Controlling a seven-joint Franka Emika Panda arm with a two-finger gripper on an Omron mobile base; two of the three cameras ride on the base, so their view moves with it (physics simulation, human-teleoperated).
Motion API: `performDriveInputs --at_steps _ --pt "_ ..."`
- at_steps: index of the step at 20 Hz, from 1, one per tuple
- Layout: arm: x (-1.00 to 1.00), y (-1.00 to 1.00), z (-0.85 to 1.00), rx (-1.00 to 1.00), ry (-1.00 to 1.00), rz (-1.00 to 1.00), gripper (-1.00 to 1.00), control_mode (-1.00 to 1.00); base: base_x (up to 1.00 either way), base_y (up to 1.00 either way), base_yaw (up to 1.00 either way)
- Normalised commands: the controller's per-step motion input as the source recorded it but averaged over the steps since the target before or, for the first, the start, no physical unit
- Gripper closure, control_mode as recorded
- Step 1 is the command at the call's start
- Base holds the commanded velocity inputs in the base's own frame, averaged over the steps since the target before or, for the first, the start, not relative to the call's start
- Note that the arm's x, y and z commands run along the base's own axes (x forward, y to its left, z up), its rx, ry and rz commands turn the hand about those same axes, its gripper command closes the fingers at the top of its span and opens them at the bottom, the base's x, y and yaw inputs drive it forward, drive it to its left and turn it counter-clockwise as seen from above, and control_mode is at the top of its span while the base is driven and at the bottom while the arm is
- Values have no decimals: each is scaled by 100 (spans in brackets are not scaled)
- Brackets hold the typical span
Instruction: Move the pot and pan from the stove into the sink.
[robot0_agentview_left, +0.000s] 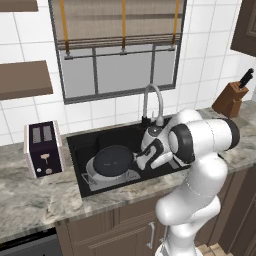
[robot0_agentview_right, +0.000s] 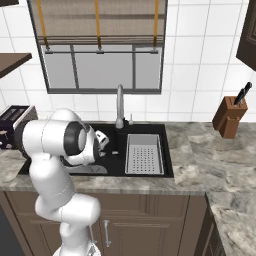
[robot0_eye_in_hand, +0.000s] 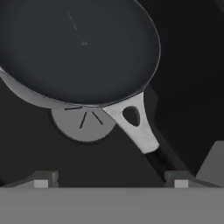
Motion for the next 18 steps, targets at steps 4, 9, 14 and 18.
performDriveInputs --at_steps 4,9,14,18 --pt "0 9 95 7 0 0 -100 -100 0 0 0" --pt "-16 5 95 6 0 0 -100 -100 0 0 0" --pt "-35 0 84 5 0 0 -100 -100 0 0 0" --pt "-52 0 78 3 0 0 -100 -100 0 0 0"
